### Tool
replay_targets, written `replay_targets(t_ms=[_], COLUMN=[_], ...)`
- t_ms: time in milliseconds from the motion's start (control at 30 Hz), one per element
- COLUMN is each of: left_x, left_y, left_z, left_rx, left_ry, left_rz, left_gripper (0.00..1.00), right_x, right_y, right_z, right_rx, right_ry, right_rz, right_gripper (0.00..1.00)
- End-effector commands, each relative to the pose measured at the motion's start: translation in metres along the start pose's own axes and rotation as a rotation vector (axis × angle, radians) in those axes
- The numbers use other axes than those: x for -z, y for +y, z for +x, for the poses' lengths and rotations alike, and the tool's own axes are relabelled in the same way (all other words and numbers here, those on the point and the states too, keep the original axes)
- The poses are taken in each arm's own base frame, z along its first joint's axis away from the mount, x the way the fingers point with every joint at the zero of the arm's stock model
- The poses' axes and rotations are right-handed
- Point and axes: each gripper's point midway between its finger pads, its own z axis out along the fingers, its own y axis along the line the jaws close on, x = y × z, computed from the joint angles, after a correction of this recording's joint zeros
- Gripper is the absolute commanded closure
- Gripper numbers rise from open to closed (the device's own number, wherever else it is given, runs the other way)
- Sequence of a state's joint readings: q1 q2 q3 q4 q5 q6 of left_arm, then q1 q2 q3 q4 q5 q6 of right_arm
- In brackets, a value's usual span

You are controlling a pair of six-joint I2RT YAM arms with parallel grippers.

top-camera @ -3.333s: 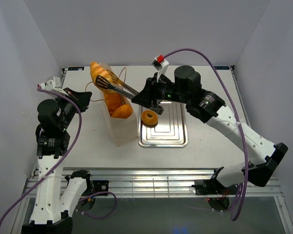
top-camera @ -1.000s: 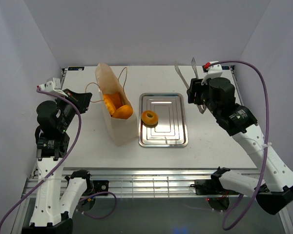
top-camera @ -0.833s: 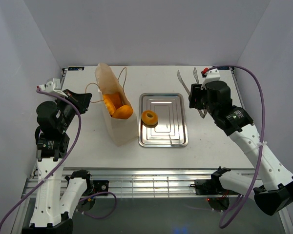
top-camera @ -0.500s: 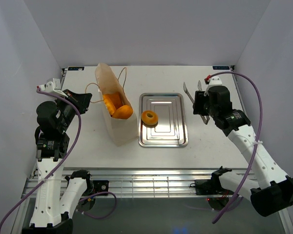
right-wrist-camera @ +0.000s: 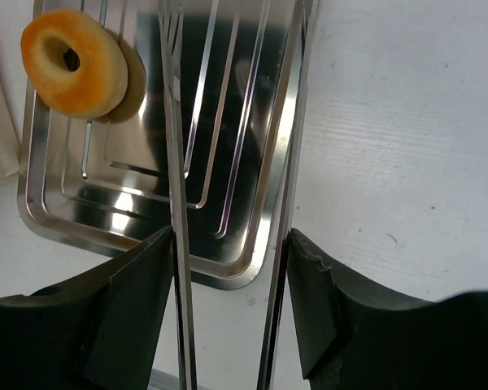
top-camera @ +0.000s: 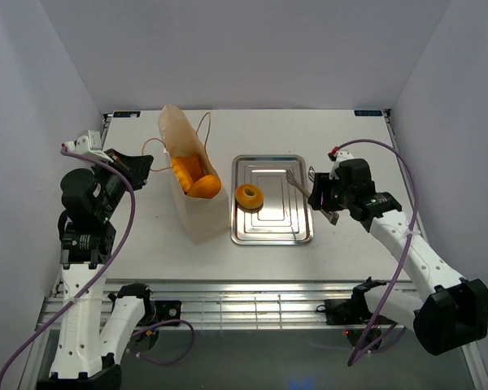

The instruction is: Place the fake bread into the paper bag

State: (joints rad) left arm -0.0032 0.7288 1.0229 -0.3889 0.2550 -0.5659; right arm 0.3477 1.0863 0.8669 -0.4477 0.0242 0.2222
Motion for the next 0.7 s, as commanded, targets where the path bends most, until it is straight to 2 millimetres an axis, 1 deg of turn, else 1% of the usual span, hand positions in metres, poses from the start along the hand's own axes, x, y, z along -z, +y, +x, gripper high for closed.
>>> replay_targets(t_ms=[0, 33, 67, 133, 167, 200, 300, 333, 367, 433, 467, 533, 600, 633, 667], left_x=[0.004, 0.004, 0.004, 0.004, 0.004, 0.004, 0.003, 0.003, 0.002, 0.003, 0.003, 0.003, 0.003, 0.004, 0.003], left_y=[-0.003, -0.003, -0.004, -0.004, -0.004, -0.004, -0.004, -0.003, -0.004, -0.005, -0.005, -0.005, -0.006, -0.006, -0.006], left_z=[0.001, 0.001, 0.0, 0.001, 0.001, 0.001, 0.002, 0.003, 0.003, 0.002, 0.002, 0.002, 0.001, 0.0, 0.0], left_rx=[-0.006, -0.008, -0.008, -0.008, -0.008, -0.008, -0.006, -0.004, -0.004, -0.003, -0.003, -0.003, -0.004, -0.005, -0.005], left_ry=[0.003, 0.003, 0.001, 0.004, 0.004, 0.004, 0.009, 0.011, 0.01, 0.009, 0.008, 0.008, 0.007, 0.004, 0.006], left_rz=[0.018, 0.018, 0.018, 0.02, 0.02, 0.022, 0.022, 0.022, 0.024, 0.027, 0.025, 0.027, 0.03, 0.031, 0.03], left_gripper=[1.0, 1.0, 1.0, 1.0, 1.0, 1.0, 1.0, 1.0, 1.0, 1.0, 1.0, 1.0, 1.0, 1.0, 1.0], right_x=[-0.007, -0.008, -0.01, -0.012, -0.012, -0.013, -0.013, -0.014, -0.014, -0.015, -0.014, -0.016, -0.015, -0.017, -0.016], right_y=[0.022, 0.024, 0.027, 0.03, 0.032, 0.033, 0.038, 0.04, 0.041, 0.043, 0.045, 0.045, 0.049, 0.049, 0.053], right_z=[-0.007, -0.005, 0.003, 0.003, 0.009, 0.007, 0.018, 0.017, 0.023, 0.027, 0.025, 0.033, 0.033, 0.039, 0.036], right_rx=[-0.053, -0.062, -0.084, -0.1, -0.118, -0.137, -0.191, -0.196, -0.211, -0.235, -0.24, -0.265, -0.273, -0.288, -0.295], right_ry=[-0.039, -0.034, -0.012, -0.017, -0.004, -0.014, 0.015, 0.005, 0.02, 0.028, 0.021, 0.041, 0.037, 0.05, 0.038], right_rz=[-0.146, -0.167, -0.201, -0.238, -0.272, -0.294, -0.376, -0.395, -0.421, -0.444, -0.469, -0.484, -0.521, -0.53, -0.562], right_gripper=[0.39, 0.39, 0.39, 0.38, 0.38, 0.37, 0.37, 0.37, 0.38, 0.38, 0.38, 0.38, 0.38, 0.38, 0.38])
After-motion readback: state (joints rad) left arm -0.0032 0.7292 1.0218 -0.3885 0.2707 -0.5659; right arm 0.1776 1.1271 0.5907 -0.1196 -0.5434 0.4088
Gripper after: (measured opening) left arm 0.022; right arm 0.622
